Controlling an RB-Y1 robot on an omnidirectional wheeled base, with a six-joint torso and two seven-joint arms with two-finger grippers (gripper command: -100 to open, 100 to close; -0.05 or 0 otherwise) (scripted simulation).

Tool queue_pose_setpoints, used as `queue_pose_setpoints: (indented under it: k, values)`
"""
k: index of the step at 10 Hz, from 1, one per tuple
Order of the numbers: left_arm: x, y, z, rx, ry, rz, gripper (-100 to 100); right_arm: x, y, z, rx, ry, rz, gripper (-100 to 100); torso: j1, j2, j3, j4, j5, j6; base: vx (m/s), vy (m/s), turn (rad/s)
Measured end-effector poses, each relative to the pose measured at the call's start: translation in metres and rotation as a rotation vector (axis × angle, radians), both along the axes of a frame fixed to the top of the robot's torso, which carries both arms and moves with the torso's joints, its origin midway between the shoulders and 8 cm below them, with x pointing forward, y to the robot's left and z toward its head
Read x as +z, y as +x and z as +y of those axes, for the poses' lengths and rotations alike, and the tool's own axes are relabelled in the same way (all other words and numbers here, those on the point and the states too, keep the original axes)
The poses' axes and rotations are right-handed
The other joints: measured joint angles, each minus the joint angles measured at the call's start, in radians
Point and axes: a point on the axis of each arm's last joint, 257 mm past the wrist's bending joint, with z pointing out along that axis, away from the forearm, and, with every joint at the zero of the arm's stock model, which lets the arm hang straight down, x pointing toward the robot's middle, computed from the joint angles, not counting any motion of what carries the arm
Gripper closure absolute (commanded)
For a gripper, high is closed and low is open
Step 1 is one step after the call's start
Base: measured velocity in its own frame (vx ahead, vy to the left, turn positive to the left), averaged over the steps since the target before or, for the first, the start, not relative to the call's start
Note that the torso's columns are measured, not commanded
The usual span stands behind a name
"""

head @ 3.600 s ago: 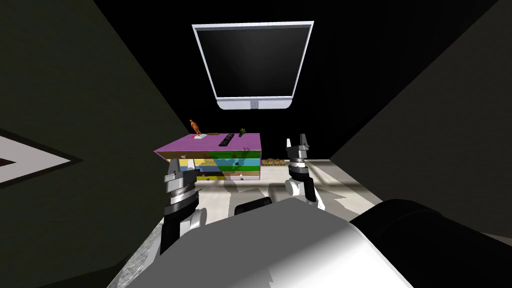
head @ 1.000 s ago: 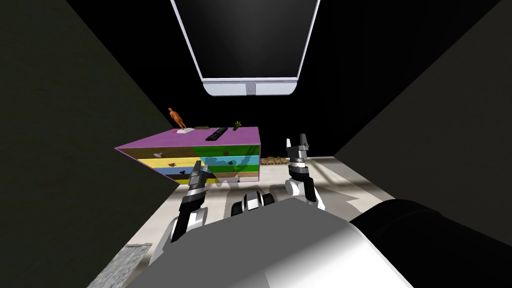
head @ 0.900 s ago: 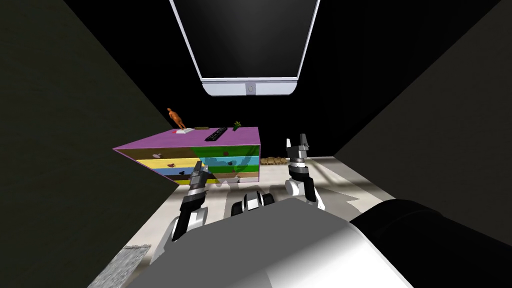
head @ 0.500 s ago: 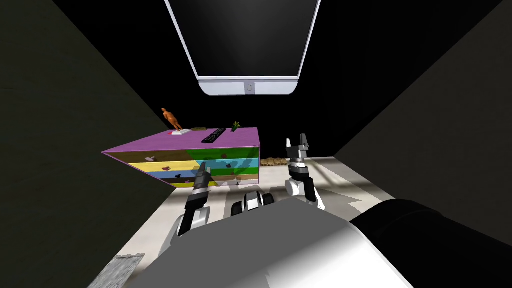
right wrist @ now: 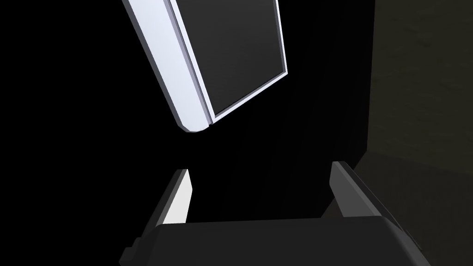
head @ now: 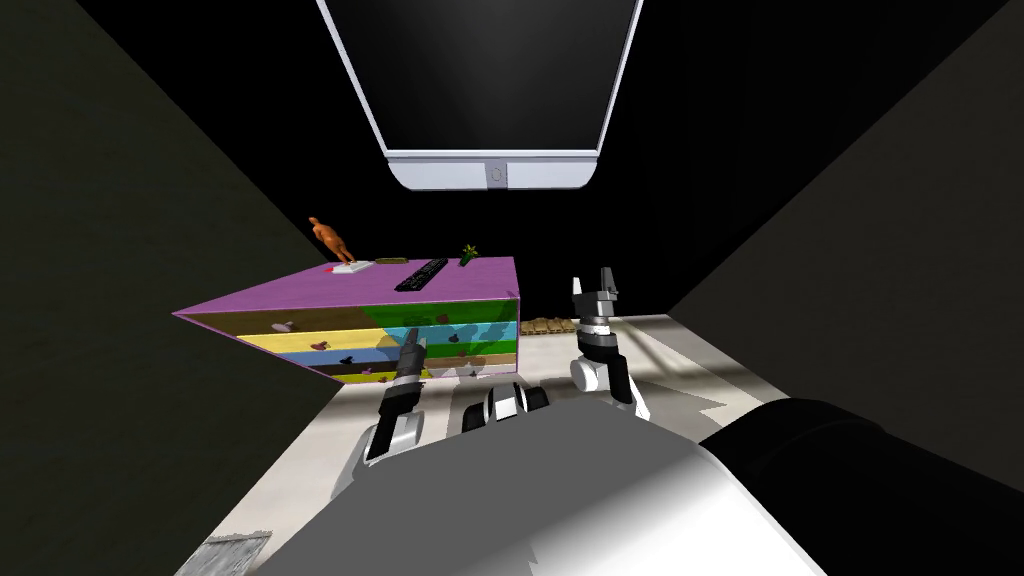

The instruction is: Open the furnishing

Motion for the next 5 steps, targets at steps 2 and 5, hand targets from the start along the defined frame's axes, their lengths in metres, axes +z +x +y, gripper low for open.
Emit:
queue_pose_setpoints:
  k: [2,5]
  values:
    - [-0.021,0.003,0.001,0.005,-0.005,0.046,-100,0.0,0.0,0.0,0.0,0.0,0.0,0,-0.001,-0.003,-0.002,-0.001,0.0,0.0,0.12,-0.027,-0.024]
    - [-0.045,0.01,-0.005,0.012,-0.022,0.096,-100,0.0,0.0,0.0,0.0,0.0,0.0,0,0.0,0.002,0.001,0.0,0.0,0.0,0.076,-0.014,-0.021]
